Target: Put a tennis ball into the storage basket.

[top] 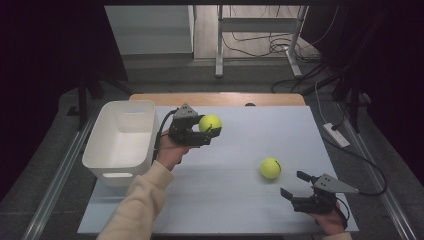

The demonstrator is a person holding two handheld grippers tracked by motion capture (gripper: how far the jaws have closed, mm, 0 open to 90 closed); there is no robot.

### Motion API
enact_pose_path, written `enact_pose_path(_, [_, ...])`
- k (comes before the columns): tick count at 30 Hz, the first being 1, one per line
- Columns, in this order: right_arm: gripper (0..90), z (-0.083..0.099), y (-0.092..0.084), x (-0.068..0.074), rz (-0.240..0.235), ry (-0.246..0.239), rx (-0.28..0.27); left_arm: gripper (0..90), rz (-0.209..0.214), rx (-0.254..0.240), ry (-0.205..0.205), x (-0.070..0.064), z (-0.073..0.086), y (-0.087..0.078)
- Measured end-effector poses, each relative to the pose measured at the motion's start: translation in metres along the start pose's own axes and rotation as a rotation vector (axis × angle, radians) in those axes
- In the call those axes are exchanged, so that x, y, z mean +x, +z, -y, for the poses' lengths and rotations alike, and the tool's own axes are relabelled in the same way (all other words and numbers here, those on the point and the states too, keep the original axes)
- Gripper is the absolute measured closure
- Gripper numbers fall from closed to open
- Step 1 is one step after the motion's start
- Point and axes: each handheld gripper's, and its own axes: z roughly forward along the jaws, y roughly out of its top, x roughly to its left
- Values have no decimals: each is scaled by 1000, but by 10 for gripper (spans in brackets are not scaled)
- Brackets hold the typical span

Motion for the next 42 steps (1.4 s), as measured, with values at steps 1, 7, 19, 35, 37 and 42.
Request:
enact_pose_path(1, [94, 0, 0, 0, 0, 0, 0, 267, 0, 0, 0, 0, 0, 0])
enact_pose_path(7, [94, 0, 1, 1, 1, -1, 4, 267, -15, -30, -3, 2, -3, -11])
enact_pose_path(19, [94, 0, 1, 1, 2, -2, 5, 267, -38, -65, -20, 10, -6, -28])
enact_pose_path(35, [94, 0, 0, 0, 2, 0, 5, 267, -60, -79, -23, 15, -9, -39])
enact_pose_path(37, [94, 0, 0, 0, 3, 0, 6, 267, -66, -81, -25, 16, -9, -41])
enact_pose_path(42, [94, 0, 1, 0, 3, 0, 5, 267, -75, -87, -31, 18, -9, -45])
